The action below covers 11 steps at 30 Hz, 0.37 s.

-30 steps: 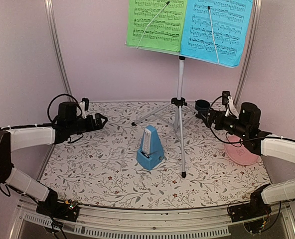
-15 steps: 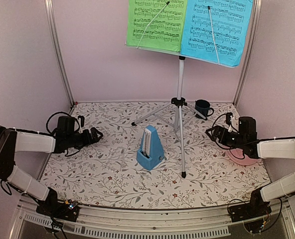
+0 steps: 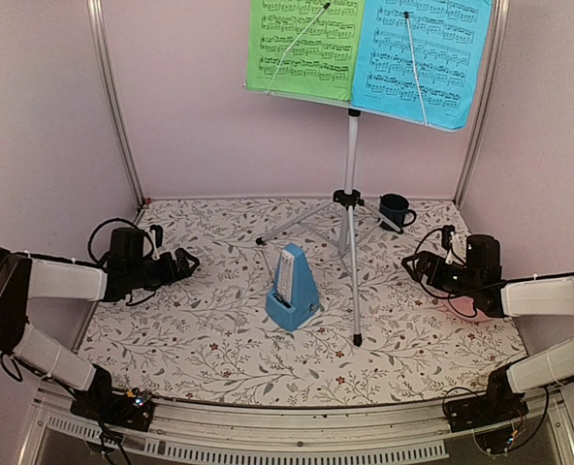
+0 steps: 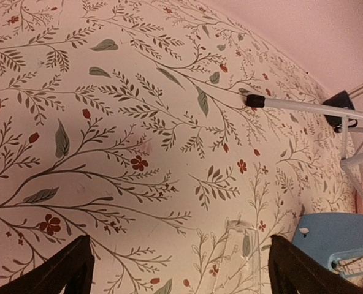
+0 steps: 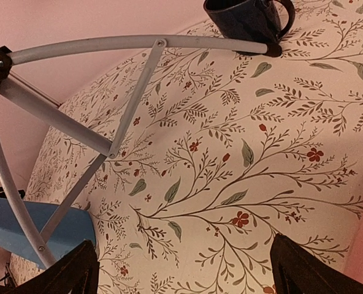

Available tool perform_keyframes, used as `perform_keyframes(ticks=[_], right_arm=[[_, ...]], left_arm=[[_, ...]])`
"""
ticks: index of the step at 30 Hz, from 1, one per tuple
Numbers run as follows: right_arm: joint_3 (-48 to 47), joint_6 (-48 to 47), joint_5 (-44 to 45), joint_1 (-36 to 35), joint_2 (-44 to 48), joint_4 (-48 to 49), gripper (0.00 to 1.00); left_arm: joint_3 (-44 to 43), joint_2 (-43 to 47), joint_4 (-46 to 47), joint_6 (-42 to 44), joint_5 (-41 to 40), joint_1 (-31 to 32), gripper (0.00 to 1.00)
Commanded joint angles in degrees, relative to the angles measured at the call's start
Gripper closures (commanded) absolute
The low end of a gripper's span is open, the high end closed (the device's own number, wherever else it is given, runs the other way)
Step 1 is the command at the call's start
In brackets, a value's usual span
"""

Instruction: Set up the instrument practice props

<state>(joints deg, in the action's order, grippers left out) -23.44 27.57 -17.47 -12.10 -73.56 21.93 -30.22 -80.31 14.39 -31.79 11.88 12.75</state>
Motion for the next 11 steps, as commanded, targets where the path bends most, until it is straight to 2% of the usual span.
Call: perform_keyframes(ticks=[1,11], right_arm=[[0.9,0.2,-0.2,0.0,1.3,2.1,0.01],[2.3,-0.2,-1.4,0.0,3.2,4.3,0.01]], left_arm=[[0.6,1.4,1.1,0.0,-0.8,0.4,0.01],[0.4,3.2,0.4,0.8,-1.3,0.7,0.01]])
